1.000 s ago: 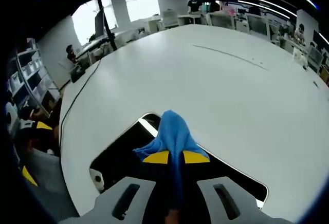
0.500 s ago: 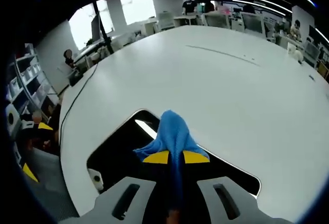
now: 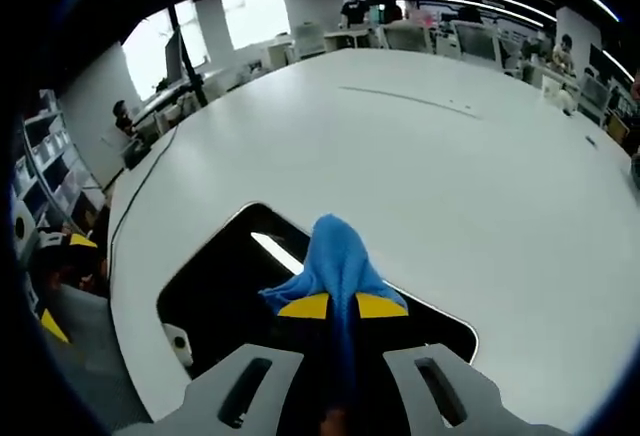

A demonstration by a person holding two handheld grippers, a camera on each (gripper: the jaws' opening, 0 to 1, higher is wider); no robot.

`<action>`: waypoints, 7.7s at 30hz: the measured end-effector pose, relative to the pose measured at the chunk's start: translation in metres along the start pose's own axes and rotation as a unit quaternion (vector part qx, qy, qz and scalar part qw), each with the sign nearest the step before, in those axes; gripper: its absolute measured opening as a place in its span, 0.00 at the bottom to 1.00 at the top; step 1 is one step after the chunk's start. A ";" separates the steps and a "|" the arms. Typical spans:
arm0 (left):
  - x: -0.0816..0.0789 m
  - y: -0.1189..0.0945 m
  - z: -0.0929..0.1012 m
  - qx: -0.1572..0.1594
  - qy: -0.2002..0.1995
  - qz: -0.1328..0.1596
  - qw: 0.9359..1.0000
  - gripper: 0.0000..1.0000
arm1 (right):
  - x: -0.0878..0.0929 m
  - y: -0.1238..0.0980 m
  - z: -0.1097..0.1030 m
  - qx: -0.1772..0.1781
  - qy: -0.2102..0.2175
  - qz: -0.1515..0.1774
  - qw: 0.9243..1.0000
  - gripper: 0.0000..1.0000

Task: Wipe the mirror surface with the cleaning cloth until all visible marks leave the cleaned area.

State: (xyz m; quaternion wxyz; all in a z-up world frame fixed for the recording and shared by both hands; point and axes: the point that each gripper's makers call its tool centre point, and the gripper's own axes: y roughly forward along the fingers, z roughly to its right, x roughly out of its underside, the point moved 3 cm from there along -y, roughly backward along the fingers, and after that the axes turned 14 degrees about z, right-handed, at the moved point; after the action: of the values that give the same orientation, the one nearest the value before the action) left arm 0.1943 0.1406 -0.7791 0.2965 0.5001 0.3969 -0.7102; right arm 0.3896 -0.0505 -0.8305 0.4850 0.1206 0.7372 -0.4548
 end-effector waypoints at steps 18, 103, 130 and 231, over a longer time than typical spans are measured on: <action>0.001 0.000 0.001 0.004 0.002 -0.004 1.000 0.77 | 0.005 -0.006 -0.004 0.000 0.014 0.003 1.000 0.02; -0.001 0.001 0.004 0.014 0.005 0.001 1.000 0.75 | 0.043 -0.055 -0.041 -0.058 0.012 -0.051 0.997 0.03; -0.002 0.001 0.004 0.014 0.007 0.005 1.000 0.74 | 0.054 -0.071 -0.051 -0.093 -0.067 -0.069 0.991 0.03; 0.003 -0.001 0.020 0.028 0.063 -0.034 0.997 0.87 | 0.065 -0.095 -0.005 -0.062 -0.048 -0.037 0.996 0.03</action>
State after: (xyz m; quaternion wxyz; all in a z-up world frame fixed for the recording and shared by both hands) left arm 0.1831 0.1244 -0.7775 0.2324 0.5380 0.4115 -0.6980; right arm 0.2955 -0.1170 -0.8305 0.5093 0.0414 0.7436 -0.4312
